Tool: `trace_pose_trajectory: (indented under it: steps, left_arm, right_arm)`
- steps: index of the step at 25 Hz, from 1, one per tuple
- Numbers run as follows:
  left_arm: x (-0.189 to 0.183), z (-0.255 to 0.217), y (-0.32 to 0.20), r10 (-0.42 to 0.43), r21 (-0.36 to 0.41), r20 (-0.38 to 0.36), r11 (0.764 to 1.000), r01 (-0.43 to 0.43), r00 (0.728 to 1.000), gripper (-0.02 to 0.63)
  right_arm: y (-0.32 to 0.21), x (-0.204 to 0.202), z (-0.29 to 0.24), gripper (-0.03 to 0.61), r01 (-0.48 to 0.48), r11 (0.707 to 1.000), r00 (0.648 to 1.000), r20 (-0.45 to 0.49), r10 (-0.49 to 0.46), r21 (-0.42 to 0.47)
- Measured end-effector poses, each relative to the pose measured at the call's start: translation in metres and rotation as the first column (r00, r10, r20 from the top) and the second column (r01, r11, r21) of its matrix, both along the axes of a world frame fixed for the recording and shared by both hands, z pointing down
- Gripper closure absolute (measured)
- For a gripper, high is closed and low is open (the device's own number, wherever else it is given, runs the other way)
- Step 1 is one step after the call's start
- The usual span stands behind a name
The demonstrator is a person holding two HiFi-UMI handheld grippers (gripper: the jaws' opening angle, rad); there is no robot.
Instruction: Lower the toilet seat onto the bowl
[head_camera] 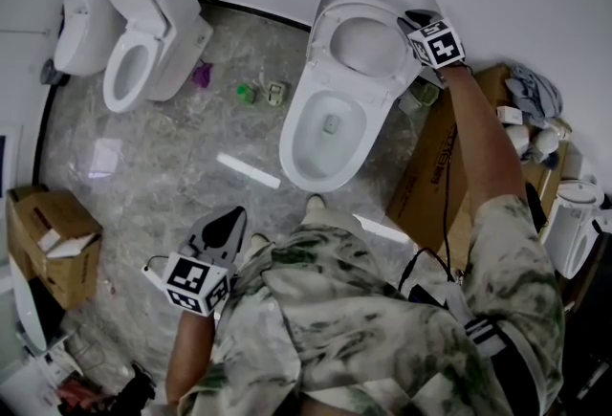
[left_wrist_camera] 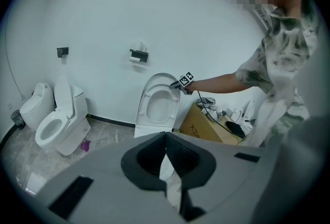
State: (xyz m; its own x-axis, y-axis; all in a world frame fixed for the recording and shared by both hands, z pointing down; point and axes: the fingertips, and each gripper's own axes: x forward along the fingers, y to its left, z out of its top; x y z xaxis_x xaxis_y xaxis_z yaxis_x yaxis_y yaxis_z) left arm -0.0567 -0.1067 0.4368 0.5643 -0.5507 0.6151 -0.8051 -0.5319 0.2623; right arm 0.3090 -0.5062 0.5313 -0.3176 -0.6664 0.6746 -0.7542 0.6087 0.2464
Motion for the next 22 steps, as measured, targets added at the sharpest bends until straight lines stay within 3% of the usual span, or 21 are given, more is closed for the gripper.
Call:
trace_pose_trajectory:
  steps: [22]
  left_arm:
    - [-0.003, -0.004, 0.008, 0.025, 0.005, -0.022, 1.0, -0.024, 0.999, 0.592]
  right_arm:
    - [0.023, -0.015, -0.003, 0.469, 0.022, 1.0, 0.999, -0.033, -0.022, -0.002]
